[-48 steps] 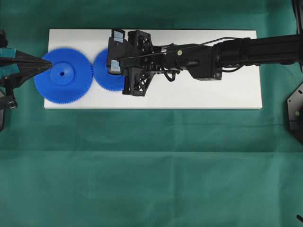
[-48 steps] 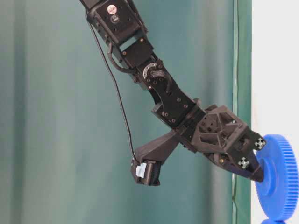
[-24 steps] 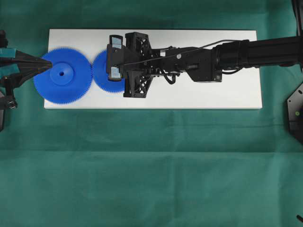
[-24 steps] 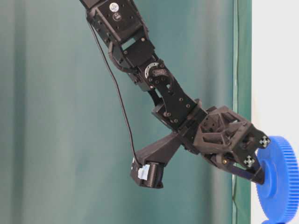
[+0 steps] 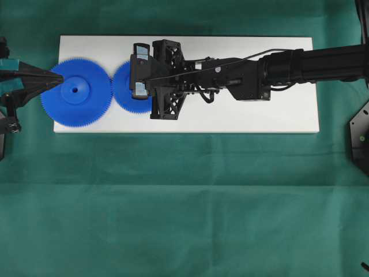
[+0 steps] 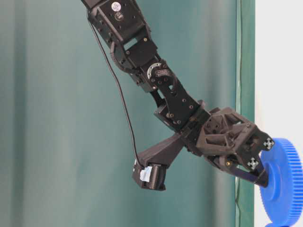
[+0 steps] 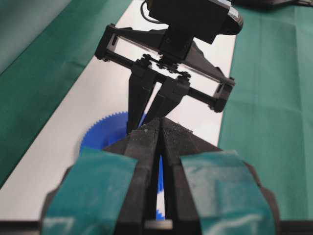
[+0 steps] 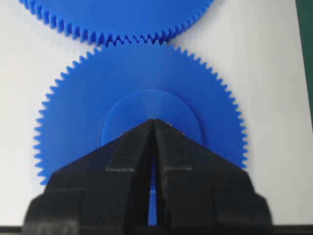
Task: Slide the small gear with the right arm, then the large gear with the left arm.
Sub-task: 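Slide the small gear back right to its start position with the right gripper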
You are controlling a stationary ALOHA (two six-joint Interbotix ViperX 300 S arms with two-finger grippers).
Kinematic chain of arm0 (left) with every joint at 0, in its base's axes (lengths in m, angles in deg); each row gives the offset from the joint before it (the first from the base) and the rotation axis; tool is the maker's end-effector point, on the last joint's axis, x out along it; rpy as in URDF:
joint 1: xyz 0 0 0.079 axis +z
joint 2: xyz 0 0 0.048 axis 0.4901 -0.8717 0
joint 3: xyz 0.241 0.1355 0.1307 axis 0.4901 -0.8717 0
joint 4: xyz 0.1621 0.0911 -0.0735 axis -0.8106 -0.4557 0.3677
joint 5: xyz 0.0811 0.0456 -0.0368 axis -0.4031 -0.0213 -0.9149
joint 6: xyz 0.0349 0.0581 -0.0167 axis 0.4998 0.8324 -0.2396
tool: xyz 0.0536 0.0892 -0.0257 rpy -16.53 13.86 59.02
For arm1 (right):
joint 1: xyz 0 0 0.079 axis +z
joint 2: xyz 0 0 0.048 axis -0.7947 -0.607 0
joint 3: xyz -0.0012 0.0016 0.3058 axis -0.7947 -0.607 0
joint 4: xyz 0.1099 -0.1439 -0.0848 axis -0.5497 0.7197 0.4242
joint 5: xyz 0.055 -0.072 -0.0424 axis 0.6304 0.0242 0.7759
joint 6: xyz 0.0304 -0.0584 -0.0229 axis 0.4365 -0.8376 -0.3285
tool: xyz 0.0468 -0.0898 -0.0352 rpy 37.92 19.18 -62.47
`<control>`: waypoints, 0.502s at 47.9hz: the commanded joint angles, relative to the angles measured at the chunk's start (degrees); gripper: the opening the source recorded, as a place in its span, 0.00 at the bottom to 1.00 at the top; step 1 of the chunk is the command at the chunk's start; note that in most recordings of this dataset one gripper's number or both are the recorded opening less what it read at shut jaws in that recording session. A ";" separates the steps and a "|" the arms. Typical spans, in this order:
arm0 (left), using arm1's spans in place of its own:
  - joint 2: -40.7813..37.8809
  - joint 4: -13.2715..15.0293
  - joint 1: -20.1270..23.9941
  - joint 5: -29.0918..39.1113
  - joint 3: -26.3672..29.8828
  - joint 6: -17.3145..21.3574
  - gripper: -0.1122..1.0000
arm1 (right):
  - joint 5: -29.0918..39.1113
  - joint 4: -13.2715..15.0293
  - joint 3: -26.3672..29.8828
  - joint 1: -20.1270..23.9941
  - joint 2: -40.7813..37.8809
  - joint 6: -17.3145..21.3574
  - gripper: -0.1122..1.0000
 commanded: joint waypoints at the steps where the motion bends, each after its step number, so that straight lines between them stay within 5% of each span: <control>1: -0.35 0.18 0.09 -0.26 0.70 0.00 0.10 | 1.23 -0.09 -1.49 1.05 0.26 0.18 0.55; 14: -0.26 0.18 0.09 -0.35 0.18 -0.53 0.10 | 5.01 -0.09 -7.47 -0.35 2.46 0.35 0.55; 24: 0.35 0.18 0.09 -0.35 -0.18 -2.11 0.10 | 6.24 -0.26 -18.28 -2.81 8.44 4.04 0.55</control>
